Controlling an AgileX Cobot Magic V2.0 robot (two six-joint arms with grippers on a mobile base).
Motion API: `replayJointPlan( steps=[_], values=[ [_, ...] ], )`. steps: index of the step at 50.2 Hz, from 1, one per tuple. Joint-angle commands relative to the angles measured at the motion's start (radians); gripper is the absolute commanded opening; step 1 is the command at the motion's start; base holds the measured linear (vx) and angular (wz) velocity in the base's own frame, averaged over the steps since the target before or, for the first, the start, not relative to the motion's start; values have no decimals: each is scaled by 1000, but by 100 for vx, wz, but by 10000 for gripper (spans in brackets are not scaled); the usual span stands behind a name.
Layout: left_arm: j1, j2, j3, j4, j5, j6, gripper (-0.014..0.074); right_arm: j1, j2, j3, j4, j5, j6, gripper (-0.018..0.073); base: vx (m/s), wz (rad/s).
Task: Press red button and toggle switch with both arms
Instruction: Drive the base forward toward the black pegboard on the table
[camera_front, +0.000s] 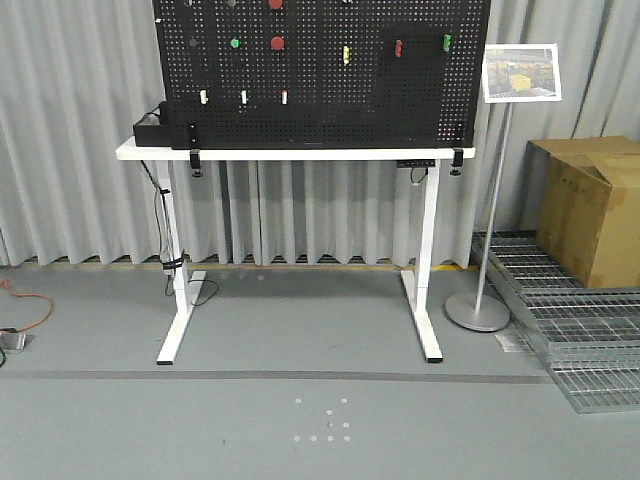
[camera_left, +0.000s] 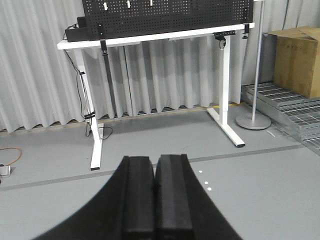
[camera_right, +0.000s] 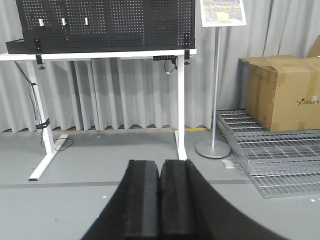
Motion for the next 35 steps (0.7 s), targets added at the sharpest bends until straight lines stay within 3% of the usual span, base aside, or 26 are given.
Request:
replayJointPlan(
  steps=[1,35],
  values=[
    [-2,-17,35,-5,-77,-8,1,-4,-16,12,-11,-79,-4,-3,0,1],
    [-2,-17,35,-5,-77,-8,1,-4,-16,12,-11,-79,-4,-3,9,0]
  ],
)
